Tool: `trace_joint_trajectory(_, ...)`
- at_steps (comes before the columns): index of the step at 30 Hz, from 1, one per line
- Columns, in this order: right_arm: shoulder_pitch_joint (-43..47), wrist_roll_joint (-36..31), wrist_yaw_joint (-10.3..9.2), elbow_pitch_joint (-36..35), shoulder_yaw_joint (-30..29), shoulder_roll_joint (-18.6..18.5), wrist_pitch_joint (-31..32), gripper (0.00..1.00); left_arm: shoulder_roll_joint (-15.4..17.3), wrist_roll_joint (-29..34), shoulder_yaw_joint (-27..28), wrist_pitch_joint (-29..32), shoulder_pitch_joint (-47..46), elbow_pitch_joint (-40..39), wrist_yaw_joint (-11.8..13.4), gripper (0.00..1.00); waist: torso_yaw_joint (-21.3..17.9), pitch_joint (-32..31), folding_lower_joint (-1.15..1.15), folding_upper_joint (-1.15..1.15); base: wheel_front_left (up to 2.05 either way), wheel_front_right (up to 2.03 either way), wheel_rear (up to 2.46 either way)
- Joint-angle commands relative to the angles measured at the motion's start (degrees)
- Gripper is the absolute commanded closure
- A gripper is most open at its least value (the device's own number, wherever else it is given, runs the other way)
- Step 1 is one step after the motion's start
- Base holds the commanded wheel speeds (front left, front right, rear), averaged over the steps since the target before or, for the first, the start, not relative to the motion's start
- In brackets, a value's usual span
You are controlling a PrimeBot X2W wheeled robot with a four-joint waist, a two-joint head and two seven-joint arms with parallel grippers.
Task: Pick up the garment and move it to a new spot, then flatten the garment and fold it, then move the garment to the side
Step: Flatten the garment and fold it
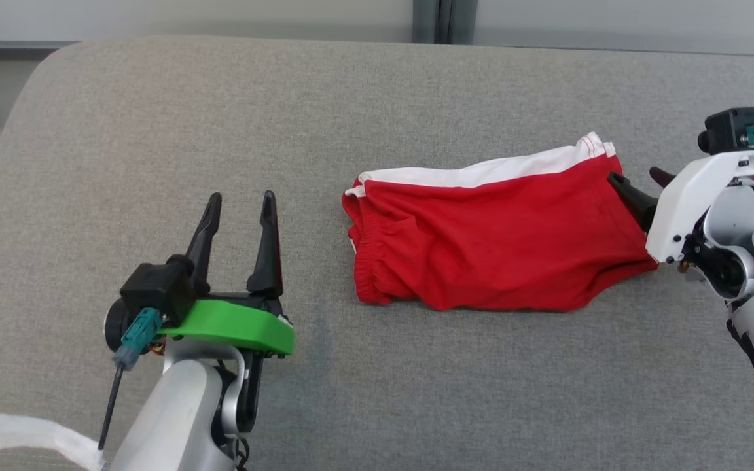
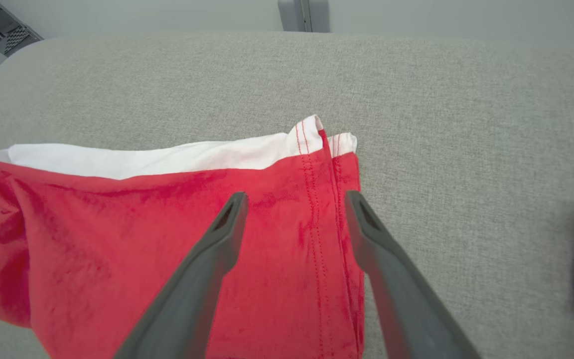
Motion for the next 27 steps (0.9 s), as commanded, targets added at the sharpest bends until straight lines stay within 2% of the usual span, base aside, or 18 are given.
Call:
trace_joint_trajectory(1,1.15,-1.02,-0.06,1.14,-1.44,0.79,-0.51,0.0,0.14,2.22,1.69,0.01,1.59,-1.21,-0.62,0.0,-0.55,-2.52,0.0,0.0,0.0,0.0,0.0)
trace_joint_trajectory(6,1.74,-4.79,-0.04,6.82,-7.89,5.3,-1.17,0.0,-1.23,8.89,8.22,0.0,6.19,-4.16,-3.82,0.0,-0.69,-2.34,0.0,0.0,0.0,0.0,0.0)
trace_joint_trajectory(12,-1.76,-10.74,-0.03,14.16,-15.51,9.86,-0.77,0.0,-2.78,13.08,13.14,0.0,8.64,-5.1,-7.4,0.0,0.06,-0.77,0.0,0.0,0.0,0.0,0.0)
trace_joint_trajectory(15,-3.54,-14.05,-0.04,17.36,-18.78,10.8,-0.98,0.0,-3.45,14.33,14.42,0.0,9.02,-5.2,-8.63,0.0,1.06,-0.11,0.0,0.0,0.0,0.0,0.0)
trace_joint_trajectory(22,-6.51,-22.05,-0.04,24.96,-26.79,12.99,-1.5,0.0,-3.97,15.27,15.56,-0.01,10.08,-5.25,-10.14,0.0,3.67,1.06,0.0,0.0,0.0,0.0,0.0)
trace_joint_trajectory(27,-6.48,-27.06,-0.04,28.86,-30.12,13.93,-1.23,0.0,-4.02,13.87,15.01,-0.01,10.79,-5.77,-9.67,0.0,4.62,1.46,0.0,0.0,0.0,0.0,0.0)
